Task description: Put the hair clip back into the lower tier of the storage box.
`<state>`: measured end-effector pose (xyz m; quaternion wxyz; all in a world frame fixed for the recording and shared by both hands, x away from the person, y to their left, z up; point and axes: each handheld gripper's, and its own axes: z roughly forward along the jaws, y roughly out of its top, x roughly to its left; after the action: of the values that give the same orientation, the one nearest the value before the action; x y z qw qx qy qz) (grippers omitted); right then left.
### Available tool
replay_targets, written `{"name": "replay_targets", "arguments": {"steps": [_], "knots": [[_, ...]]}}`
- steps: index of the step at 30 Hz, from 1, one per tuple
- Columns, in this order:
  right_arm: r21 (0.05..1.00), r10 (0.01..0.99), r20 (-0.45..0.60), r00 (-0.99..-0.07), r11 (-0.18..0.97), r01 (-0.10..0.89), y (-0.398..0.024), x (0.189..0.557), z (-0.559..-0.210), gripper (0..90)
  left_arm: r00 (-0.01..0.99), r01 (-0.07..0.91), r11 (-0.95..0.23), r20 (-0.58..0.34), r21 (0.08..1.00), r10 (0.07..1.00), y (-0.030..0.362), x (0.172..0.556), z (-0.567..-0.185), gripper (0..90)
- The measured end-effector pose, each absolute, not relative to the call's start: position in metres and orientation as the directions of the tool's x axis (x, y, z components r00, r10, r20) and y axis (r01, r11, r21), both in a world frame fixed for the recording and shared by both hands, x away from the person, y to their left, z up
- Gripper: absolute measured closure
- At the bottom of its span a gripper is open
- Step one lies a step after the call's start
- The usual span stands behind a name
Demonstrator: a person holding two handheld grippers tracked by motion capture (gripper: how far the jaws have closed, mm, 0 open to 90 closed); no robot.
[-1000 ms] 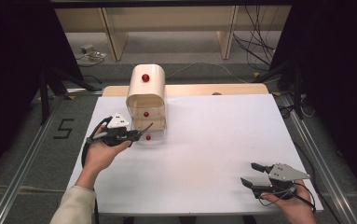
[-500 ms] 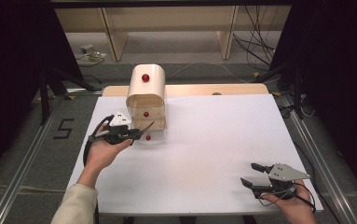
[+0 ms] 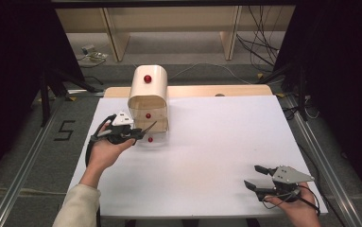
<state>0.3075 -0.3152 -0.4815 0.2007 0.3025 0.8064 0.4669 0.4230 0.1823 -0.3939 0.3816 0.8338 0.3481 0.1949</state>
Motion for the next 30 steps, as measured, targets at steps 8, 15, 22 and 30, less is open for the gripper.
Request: {"name": "replay_targets", "arguments": {"steps": [8,15,22,30], "knots": [[0.875,0.673,-0.043,-0.738,0.382,0.297,-0.315,0.3077,-0.4816,31.0,0.679,0.433,-0.466,0.061,0.772,0.732,0.1808,0.425,-0.393,76.7],[0.875,0.673,-0.043,-0.738,0.382,0.297,-0.3151,0.3077,-0.4816,31.0,0.678,0.435,-0.468,0.063,0.769,0.733,0.1792,0.4269,-0.3927,76.7],[0.875,0.673,-0.043,-0.739,0.382,0.297,-0.3151,0.3077,-0.4816,30.9,0.677,0.439,-0.471,0.063,0.765,0.734,0.1777,0.4288,-0.3927,76.7],[0.874,0.673,-0.042,-0.738,0.382,0.3,-0.3151,0.3076,-0.4817,30.9,0.673,0.453,-0.48,0.064,0.751,0.737,0.1761,0.4318,-0.3942,76.7]]}}
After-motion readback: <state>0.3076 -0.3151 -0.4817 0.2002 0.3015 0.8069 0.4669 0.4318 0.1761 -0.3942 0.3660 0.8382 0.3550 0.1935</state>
